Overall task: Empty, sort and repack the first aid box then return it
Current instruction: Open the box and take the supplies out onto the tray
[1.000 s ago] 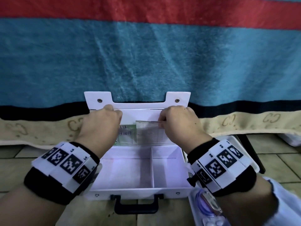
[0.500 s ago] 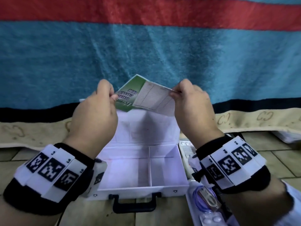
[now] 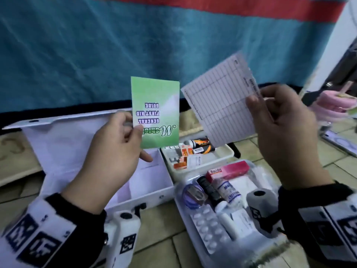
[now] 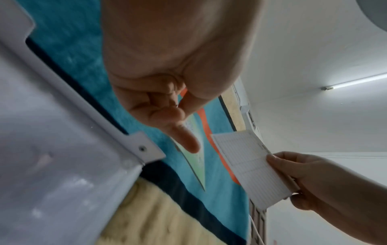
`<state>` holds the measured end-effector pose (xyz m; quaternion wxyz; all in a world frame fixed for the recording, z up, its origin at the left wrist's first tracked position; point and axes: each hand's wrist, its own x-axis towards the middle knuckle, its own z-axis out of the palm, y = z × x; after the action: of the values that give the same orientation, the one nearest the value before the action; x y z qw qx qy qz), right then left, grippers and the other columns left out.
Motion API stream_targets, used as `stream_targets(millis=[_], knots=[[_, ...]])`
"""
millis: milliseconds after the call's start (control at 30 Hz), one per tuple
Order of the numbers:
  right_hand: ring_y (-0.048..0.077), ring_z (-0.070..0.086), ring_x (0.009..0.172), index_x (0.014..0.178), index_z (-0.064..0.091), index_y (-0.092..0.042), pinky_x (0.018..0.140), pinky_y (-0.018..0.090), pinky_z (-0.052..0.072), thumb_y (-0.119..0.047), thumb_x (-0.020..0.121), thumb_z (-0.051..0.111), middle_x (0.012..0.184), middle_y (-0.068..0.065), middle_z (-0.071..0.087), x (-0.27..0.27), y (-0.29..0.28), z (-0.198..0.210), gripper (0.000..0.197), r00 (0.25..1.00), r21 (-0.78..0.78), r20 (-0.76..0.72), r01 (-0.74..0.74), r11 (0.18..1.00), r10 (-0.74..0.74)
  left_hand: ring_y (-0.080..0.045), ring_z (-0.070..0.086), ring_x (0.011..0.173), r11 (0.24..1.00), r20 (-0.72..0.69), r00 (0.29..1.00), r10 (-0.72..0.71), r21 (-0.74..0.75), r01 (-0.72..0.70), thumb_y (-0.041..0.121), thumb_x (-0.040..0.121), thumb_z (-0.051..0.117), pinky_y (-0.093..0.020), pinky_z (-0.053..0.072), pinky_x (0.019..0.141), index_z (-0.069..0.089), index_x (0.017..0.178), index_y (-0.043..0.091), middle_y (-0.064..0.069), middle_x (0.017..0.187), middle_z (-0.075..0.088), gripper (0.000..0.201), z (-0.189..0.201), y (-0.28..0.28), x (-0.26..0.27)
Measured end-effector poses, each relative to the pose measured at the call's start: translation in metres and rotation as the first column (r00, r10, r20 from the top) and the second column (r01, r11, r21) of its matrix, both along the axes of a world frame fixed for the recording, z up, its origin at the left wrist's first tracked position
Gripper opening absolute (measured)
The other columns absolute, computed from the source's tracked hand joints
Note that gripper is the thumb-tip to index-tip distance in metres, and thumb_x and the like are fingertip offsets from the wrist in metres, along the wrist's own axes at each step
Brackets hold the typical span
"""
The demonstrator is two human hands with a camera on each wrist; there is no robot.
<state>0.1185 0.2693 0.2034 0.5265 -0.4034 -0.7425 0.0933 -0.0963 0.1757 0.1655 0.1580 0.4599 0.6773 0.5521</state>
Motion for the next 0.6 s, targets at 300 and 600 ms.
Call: stream_targets(millis=[300, 600], knots=[[0.034, 0.065, 0.064, 0.081, 0.054, -0.049, 0.061, 0.052, 0.056, -0.093, 0.048, 0.043, 0.075, -0.007, 0.068, 0.157, 0.038, -0.062, 0.056, 0.982, -0.344, -0.018, 0.168, 0.924, -0.185, -0.011, 0.055, 0.044, 0.997, -0.002, 1.000, 0.004, -0.077, -0.004, 0.019, 0.091, 0.057, -0.027, 0.044, 0.052, 0.058, 0.082, 0.021, 0.016, 0.069, 0.070, 0.009, -0.042, 0.013, 0.054], [0.027, 0.065, 0.055, 0.095, 0.055, -0.009, 0.050, 0.047, 0.058, -0.010, 0.093, 0.051, 0.077, 0.007, 0.062, 0.204, 0.110, -0.110, 0.005, 0.984, -0.672, 0.163, 0.166, 0.721, -0.075, 0.007, 0.064, 0.063, 0.950, -0.023, 0.964, 0.265, -0.165, -0.265, 0.025, 0.086, 0.065, -0.036, 0.052, 0.056, 0.063, 0.084, 0.037, 0.028, 0.075, 0.070, 0.012, -0.059, 0.051, 0.107]])
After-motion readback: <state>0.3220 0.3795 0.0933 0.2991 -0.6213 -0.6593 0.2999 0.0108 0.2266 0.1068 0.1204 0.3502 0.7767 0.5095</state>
